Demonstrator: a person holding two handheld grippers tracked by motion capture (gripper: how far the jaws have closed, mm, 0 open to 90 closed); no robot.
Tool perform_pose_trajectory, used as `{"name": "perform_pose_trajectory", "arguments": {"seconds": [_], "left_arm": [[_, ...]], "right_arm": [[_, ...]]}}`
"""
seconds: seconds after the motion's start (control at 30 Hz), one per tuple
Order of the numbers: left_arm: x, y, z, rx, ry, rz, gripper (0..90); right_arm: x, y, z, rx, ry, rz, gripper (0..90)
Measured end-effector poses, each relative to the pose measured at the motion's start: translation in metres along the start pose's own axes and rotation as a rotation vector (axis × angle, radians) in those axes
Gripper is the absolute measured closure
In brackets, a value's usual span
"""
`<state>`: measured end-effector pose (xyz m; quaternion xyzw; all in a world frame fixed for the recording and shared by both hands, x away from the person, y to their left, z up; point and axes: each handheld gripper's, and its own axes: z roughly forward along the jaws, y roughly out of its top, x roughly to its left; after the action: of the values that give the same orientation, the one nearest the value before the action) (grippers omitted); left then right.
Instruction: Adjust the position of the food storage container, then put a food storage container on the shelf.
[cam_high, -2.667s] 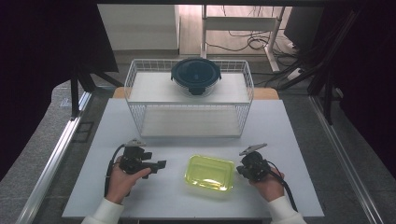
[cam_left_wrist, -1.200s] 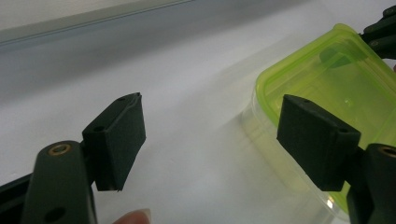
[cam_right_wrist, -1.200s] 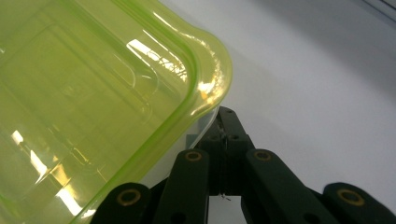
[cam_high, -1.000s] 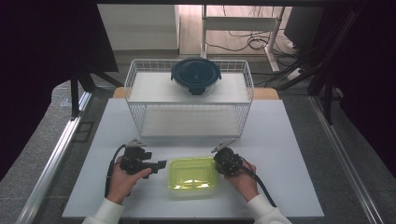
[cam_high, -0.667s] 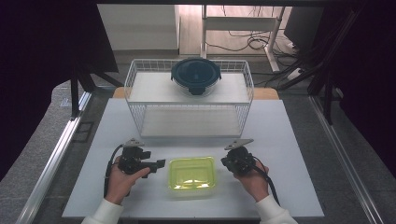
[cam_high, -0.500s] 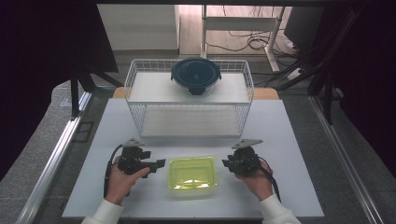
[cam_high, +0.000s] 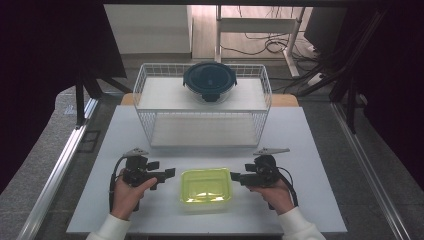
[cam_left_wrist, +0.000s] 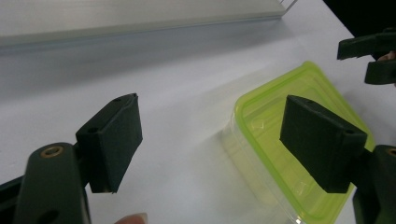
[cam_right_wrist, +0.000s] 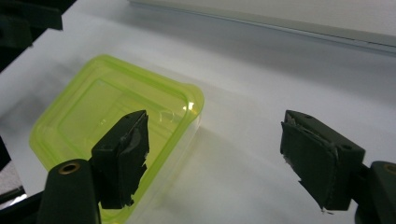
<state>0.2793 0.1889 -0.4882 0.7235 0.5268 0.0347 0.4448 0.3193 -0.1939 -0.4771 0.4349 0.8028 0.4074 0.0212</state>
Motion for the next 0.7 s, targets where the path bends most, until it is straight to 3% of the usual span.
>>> {"name": "perform_pose_trajectory", "arguments": {"seconds": [0.13,0.27,0.47,0.6,0.7], "left_arm": [[0.0,0.0,0.002,0.004,-0.007,-0.02,19.8],[-0.001,-0.001,0.002,0.01,-0.013,-0.024,19.9],[-0.002,-0.003,0.007,0.024,-0.051,-0.048,20.5],[0.001,-0.005,0.014,0.055,-0.111,-0.091,22.2],[0.002,-0.007,0.018,0.07,-0.115,-0.105,22.8]], "right_arm": [[0.0,0.0,0.001,-0.016,-0.013,0.022,21.7],[0.003,-0.001,0.004,0.001,-0.052,-0.006,24.7],[0.006,-0.002,0.012,0.027,-0.002,0.028,26.0],[0.006,-0.004,0.019,0.045,0.019,0.062,27.1],[0.006,-0.005,0.023,0.053,0.026,0.072,29.1]]}}
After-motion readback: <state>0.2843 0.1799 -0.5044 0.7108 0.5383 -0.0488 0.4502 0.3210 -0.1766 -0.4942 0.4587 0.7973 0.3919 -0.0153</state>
